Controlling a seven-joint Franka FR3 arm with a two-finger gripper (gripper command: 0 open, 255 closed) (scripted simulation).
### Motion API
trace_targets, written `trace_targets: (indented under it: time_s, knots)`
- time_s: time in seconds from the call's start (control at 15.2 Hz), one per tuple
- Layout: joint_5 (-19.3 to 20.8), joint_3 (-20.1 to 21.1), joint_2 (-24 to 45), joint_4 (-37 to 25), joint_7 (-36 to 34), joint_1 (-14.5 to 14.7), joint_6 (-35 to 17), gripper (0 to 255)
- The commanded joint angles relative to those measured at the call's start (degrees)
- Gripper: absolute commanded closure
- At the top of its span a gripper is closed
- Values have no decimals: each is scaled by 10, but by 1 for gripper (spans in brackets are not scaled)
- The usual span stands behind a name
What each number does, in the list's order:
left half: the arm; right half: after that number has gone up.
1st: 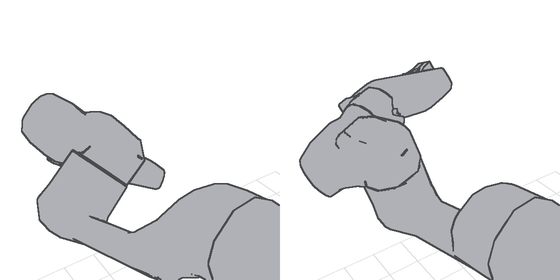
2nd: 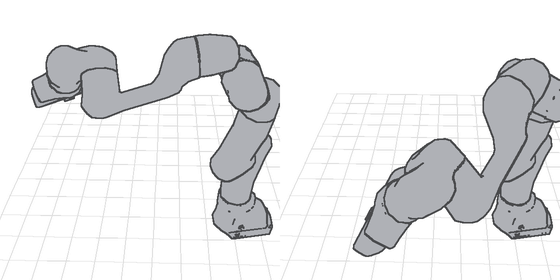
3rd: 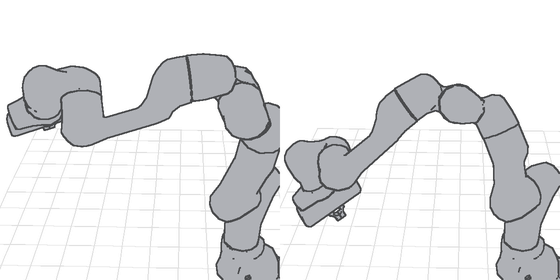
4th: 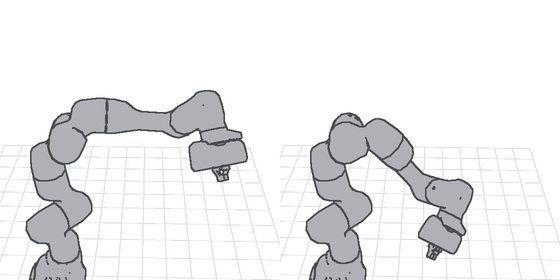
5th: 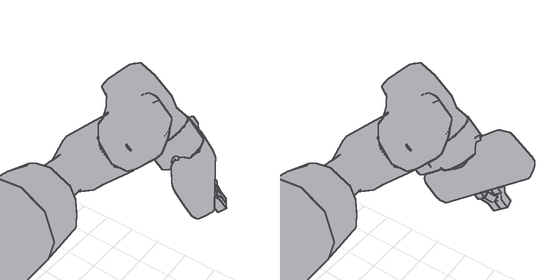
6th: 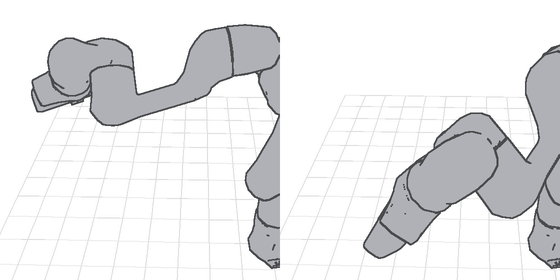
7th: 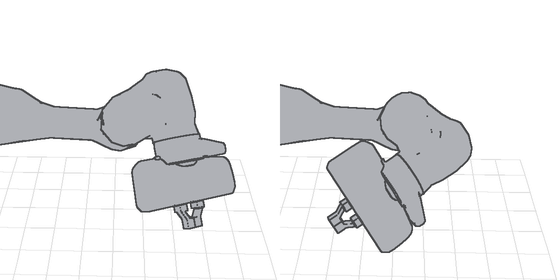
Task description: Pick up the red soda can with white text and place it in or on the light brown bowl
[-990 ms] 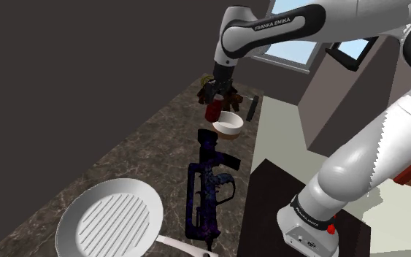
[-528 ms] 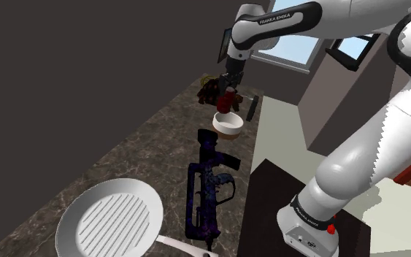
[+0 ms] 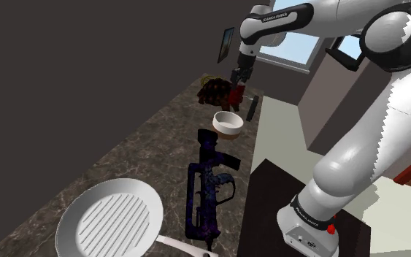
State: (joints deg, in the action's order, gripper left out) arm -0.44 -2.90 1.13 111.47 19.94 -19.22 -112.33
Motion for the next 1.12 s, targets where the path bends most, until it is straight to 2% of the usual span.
trace_targets:
  time_s: [0.0, 1.06]
  knots:
    - [-1, -5, 11, -2, 12, -5, -9, 255]
    - [-4, -5, 55, 70, 15, -6, -126, 255]
